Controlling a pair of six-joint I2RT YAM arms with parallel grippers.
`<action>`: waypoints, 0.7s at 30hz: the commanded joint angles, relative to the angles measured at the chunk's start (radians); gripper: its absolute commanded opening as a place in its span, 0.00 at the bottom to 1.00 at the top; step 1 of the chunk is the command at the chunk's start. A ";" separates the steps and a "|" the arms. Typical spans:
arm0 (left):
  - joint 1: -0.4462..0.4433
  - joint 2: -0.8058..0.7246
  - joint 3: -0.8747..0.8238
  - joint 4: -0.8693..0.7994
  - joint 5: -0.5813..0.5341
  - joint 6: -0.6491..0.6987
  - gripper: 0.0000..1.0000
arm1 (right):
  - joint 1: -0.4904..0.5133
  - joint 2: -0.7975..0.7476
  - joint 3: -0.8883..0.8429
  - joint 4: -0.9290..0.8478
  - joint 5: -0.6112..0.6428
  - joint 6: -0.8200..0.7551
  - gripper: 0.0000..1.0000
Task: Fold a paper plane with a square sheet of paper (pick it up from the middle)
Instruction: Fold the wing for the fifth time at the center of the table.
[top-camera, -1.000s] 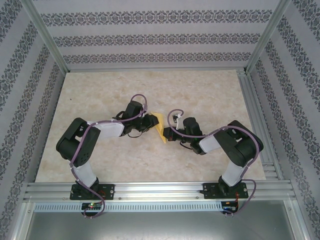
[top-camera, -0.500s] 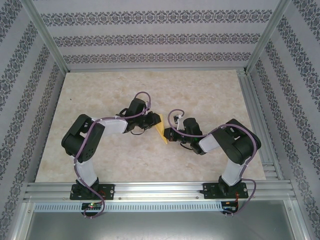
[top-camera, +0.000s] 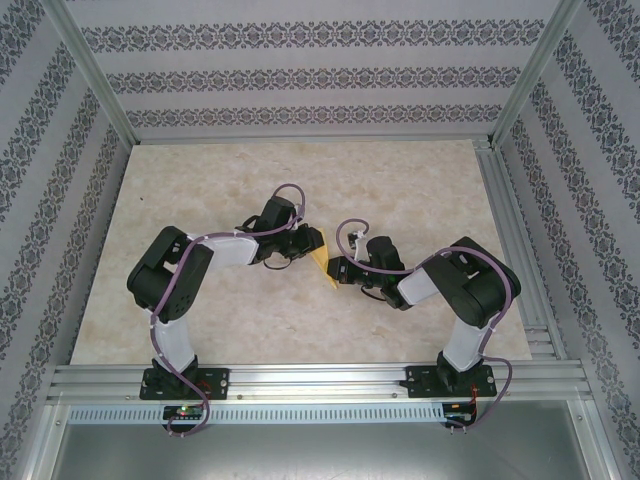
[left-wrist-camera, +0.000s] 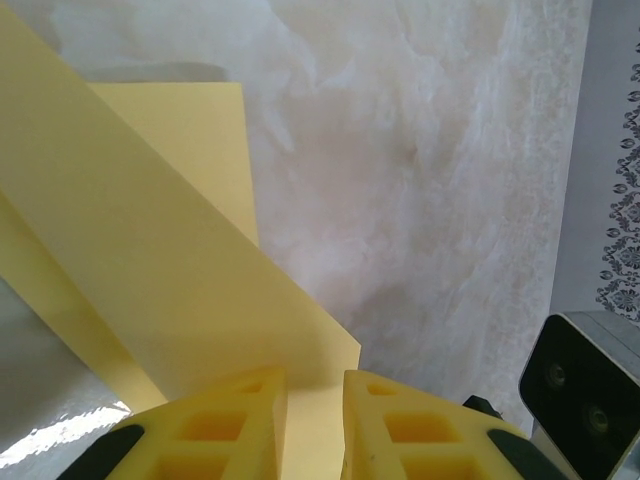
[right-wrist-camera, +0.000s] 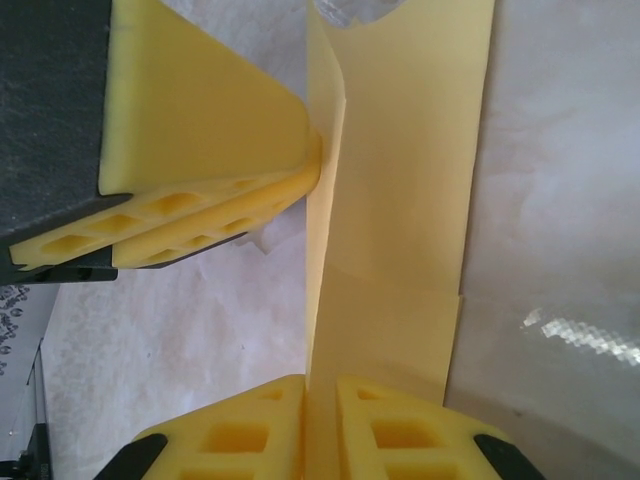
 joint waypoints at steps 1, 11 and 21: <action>-0.008 0.028 0.031 -0.027 0.007 0.031 0.23 | -0.008 0.011 0.005 -0.014 -0.022 -0.009 0.17; -0.008 0.056 0.063 -0.051 0.000 0.025 0.22 | -0.009 -0.052 0.030 -0.168 -0.011 -0.105 0.26; -0.009 0.071 0.075 -0.059 -0.006 0.021 0.22 | 0.026 -0.106 0.070 -0.351 0.047 -0.200 0.25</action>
